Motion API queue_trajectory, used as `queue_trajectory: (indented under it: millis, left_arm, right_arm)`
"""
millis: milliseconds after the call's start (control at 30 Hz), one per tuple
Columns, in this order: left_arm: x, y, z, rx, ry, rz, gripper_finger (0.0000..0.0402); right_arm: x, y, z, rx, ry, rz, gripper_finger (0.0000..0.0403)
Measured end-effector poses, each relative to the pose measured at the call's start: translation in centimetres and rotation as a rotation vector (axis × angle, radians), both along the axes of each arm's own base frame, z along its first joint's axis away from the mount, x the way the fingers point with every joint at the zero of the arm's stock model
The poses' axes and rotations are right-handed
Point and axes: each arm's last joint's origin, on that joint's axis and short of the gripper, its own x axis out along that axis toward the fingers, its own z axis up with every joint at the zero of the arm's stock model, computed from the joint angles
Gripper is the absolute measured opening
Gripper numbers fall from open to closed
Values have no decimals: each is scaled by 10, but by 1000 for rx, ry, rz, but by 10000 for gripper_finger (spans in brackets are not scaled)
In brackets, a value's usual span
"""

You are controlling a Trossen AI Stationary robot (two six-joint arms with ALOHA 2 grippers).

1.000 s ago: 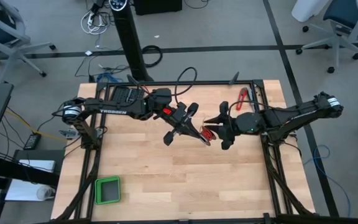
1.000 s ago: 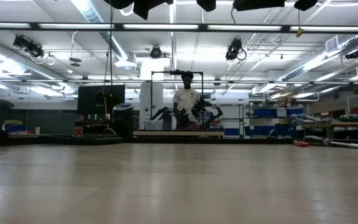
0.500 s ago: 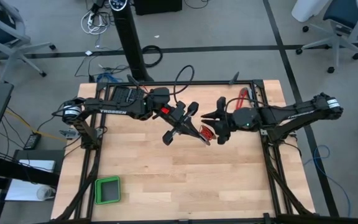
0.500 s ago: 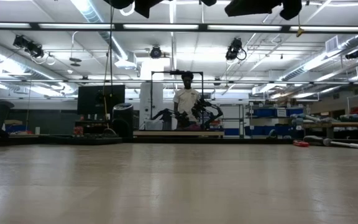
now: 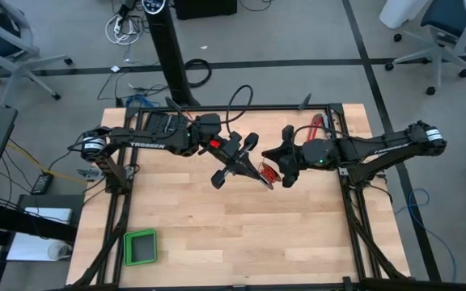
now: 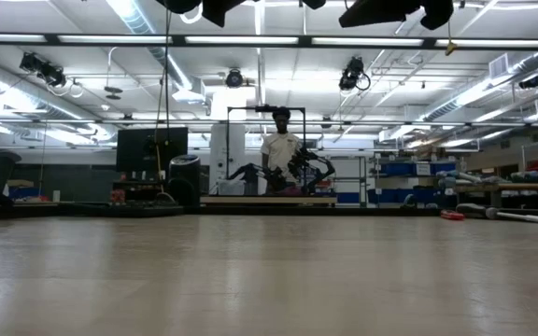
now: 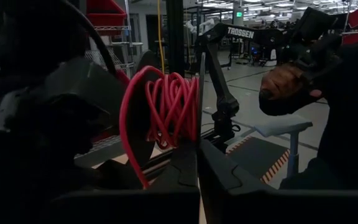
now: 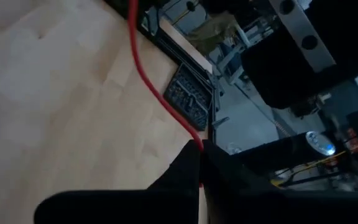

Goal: Coil cords
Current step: Coil the red wire onto the black spool

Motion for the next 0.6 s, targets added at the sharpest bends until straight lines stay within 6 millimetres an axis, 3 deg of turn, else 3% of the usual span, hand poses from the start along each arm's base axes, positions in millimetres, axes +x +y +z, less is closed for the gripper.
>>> queue_trajectory:
  millis: [267, 600]
  left_arm:
    - [0, 1, 0, 0, 3, 2, 1]
    - [0, 5, -4, -2, 37, 12, 1]
  right_arm:
    - [-7, 10, -11, 160, 85, 22, 3]
    - [-33, 39, -3, 285, 72, 113, 1]
